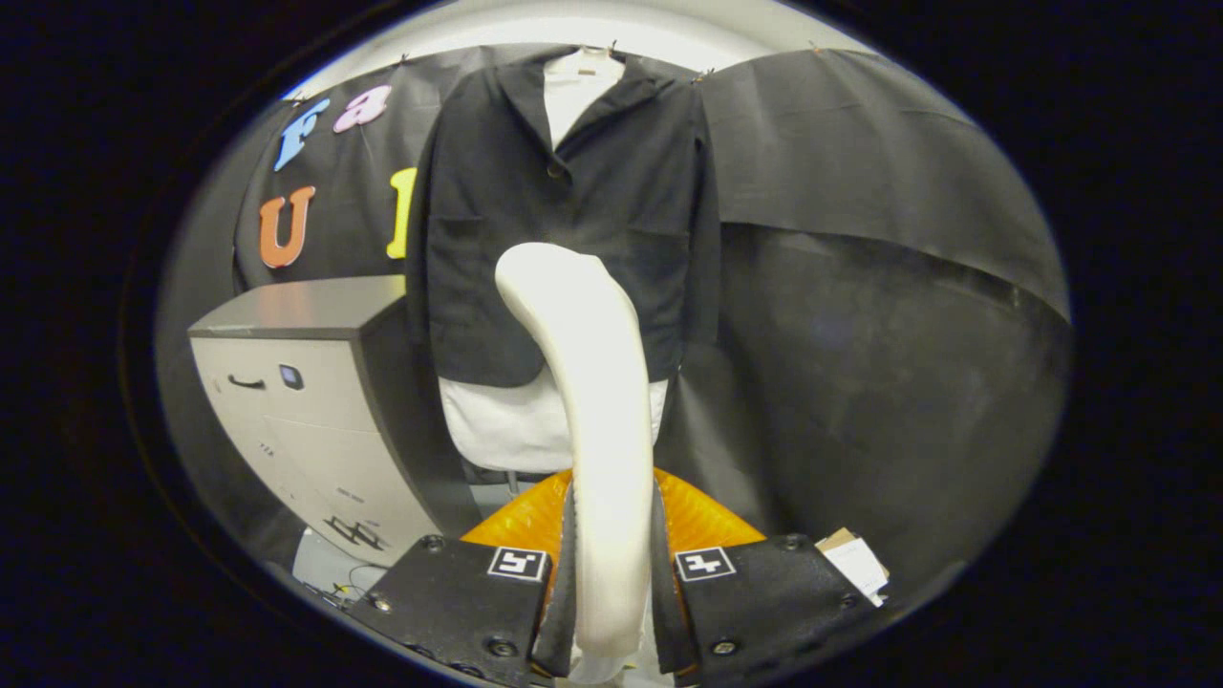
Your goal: Iron the clothes twice with a garment steamer, once on the left side and once on the right side.
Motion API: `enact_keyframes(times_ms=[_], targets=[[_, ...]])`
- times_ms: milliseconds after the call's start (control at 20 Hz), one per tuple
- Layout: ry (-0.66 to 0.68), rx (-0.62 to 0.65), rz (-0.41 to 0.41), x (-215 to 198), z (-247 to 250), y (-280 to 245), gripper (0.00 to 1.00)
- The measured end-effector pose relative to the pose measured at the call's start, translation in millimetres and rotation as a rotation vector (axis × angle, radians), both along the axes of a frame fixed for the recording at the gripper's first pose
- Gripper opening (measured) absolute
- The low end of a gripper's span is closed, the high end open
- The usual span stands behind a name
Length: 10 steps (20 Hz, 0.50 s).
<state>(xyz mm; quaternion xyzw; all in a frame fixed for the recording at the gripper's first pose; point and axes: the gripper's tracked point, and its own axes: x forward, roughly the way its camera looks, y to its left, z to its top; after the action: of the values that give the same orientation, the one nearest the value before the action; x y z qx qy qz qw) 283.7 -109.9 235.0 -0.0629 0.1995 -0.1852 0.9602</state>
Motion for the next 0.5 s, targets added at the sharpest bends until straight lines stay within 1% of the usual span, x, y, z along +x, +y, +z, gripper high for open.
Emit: enact_keyframes(times_ms=[100,250,500], targets=[[-0.039,-0.011,0.001,-35.2,18.6,18.1,0.36],[-0.079,-0.018,0.007,-66.5,47.8,37.8,0.36],[-0.153,-0.041,0.05,-99.2,97.7,63.0,0.36]])
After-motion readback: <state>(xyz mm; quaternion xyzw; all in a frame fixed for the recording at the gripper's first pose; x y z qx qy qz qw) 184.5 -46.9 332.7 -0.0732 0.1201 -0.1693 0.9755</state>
